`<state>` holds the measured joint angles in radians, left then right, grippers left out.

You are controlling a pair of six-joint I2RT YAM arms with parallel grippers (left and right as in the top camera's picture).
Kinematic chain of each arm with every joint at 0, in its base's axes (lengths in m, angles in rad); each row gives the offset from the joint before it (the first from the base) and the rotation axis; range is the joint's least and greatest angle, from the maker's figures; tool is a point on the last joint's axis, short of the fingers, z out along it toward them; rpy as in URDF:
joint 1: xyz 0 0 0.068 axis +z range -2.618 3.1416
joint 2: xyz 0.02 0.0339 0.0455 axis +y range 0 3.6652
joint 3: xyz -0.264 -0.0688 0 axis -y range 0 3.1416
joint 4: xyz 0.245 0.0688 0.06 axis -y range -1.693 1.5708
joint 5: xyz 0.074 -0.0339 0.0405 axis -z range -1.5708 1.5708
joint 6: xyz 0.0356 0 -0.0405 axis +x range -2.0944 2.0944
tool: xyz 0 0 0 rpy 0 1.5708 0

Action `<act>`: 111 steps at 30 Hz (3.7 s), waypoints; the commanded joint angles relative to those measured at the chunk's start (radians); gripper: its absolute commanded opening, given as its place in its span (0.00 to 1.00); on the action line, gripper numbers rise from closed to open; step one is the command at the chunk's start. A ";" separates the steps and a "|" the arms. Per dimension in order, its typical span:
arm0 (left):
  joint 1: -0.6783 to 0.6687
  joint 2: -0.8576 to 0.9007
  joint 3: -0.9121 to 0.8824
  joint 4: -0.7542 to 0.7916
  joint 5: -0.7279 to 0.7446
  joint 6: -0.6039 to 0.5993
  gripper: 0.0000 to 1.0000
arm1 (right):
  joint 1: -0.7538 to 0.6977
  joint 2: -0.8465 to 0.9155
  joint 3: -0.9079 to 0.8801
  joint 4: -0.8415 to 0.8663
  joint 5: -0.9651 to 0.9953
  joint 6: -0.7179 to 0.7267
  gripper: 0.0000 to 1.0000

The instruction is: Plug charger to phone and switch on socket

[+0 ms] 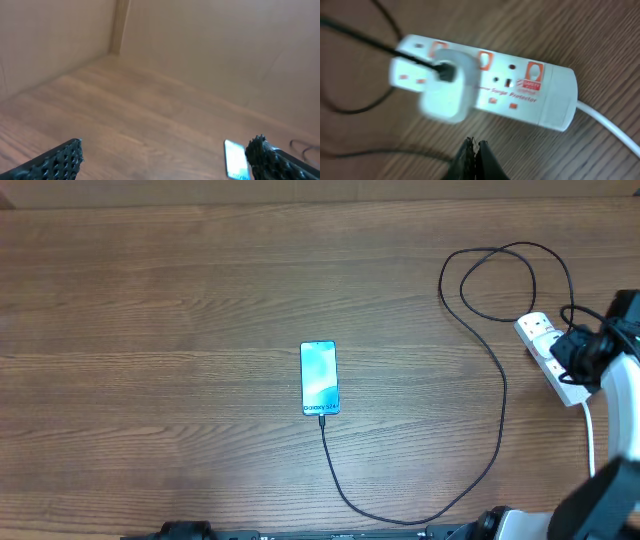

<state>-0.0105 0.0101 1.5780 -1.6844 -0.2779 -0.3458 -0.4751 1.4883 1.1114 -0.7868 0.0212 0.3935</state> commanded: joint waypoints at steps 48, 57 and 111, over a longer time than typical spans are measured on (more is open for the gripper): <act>0.012 -0.005 0.002 -0.005 -0.010 -0.010 1.00 | 0.400 -0.932 -0.161 -0.122 -0.414 -0.138 1.00; 0.012 -0.005 0.002 -0.005 -0.010 -0.010 1.00 | 0.415 -1.231 -0.495 0.356 -0.415 -0.141 1.00; 0.012 -0.005 0.001 -0.005 -0.010 -0.010 1.00 | 0.513 -1.485 -1.104 0.702 -0.022 -0.185 1.00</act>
<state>-0.0101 0.0101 1.5791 -1.6886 -0.2779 -0.3458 0.0525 0.0128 0.0181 -0.0898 -0.0174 0.2260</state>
